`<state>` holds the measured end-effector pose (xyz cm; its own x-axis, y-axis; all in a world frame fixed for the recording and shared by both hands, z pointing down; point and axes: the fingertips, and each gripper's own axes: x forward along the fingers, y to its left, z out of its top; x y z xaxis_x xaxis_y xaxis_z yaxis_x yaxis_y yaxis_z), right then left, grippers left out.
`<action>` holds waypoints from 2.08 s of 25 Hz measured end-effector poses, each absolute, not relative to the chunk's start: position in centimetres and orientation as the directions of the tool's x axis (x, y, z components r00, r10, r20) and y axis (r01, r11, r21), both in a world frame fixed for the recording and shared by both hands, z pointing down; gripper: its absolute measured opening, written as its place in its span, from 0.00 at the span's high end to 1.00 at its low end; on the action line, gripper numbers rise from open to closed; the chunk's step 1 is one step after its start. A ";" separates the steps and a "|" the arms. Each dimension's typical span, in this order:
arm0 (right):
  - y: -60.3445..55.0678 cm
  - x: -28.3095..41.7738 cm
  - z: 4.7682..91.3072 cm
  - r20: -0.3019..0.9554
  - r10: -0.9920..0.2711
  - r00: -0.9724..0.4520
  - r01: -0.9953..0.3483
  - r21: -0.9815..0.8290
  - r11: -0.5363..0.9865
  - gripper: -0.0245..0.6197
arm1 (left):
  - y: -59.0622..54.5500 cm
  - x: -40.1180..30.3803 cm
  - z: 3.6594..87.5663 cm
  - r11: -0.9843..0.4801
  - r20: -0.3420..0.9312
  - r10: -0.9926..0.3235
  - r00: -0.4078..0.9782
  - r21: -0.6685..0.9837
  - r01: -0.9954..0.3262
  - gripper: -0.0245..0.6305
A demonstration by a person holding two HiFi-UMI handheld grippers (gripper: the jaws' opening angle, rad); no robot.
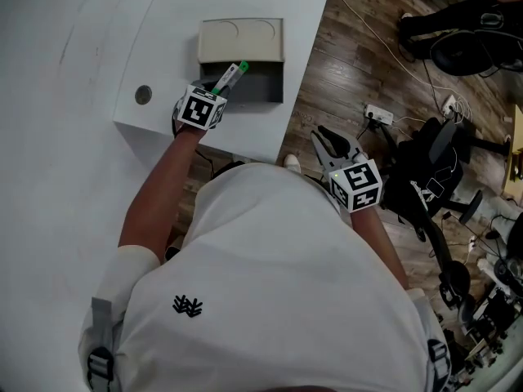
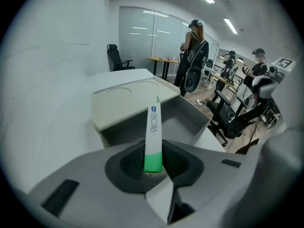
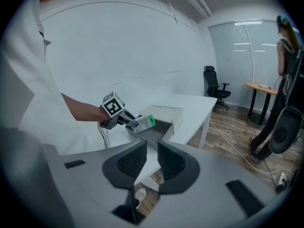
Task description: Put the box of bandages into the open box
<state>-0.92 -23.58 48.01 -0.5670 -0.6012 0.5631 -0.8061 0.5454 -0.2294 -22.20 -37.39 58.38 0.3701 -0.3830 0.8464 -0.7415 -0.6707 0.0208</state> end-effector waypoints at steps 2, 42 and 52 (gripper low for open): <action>-23.4 -1.1 47.9 0.567 -0.605 -0.558 -0.813 -0.230 0.535 0.85 | -37.5 -22.5 59.1 -0.666 0.862 -0.371 0.345 0.011 -0.746 0.82; -20.7 2.5 48.8 0.523 -0.535 -0.663 -0.716 -0.236 0.657 0.85 | -31.3 -22.8 52.7 -0.508 0.751 -0.572 0.330 -0.008 -0.861 0.61; -19.0 4.0 49.2 0.507 -0.481 -0.716 -0.652 -0.239 0.719 0.86 | -27.0 -20.0 49.9 -0.466 0.700 -0.635 0.328 -0.008 -0.885 0.63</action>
